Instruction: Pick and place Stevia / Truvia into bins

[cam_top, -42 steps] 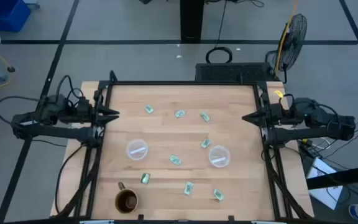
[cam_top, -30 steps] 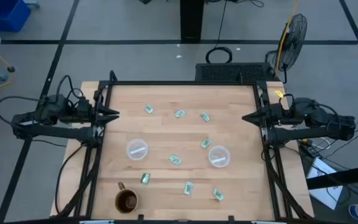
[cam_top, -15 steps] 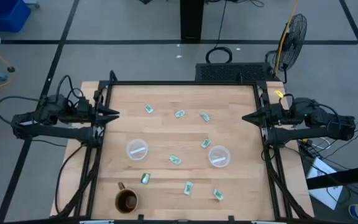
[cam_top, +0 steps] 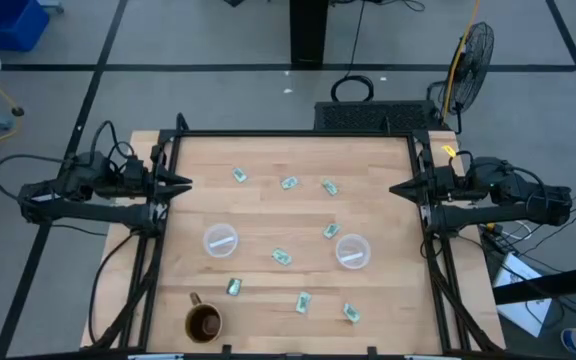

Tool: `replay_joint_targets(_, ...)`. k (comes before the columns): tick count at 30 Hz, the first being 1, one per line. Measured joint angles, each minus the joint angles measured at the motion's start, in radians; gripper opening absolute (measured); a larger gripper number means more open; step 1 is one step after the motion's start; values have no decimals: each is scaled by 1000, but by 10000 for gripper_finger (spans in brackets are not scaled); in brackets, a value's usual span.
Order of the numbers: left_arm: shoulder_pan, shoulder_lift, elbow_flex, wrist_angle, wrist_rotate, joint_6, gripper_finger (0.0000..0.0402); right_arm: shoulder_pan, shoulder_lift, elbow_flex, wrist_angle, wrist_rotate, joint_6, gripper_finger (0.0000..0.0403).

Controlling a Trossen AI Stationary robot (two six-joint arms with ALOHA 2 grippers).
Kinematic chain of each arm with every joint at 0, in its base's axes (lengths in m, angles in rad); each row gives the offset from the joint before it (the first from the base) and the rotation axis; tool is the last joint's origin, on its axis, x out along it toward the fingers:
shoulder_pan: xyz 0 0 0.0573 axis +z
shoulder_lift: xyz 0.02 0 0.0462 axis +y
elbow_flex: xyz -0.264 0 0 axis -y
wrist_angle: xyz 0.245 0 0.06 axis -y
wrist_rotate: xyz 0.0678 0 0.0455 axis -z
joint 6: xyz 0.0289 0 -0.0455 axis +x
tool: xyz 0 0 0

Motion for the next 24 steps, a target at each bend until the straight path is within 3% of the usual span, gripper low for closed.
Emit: replay_joint_targets(24, 0, 0, 0, 0, 0, 0, 67, 0, 0, 0, 19, 0, -30, 4)
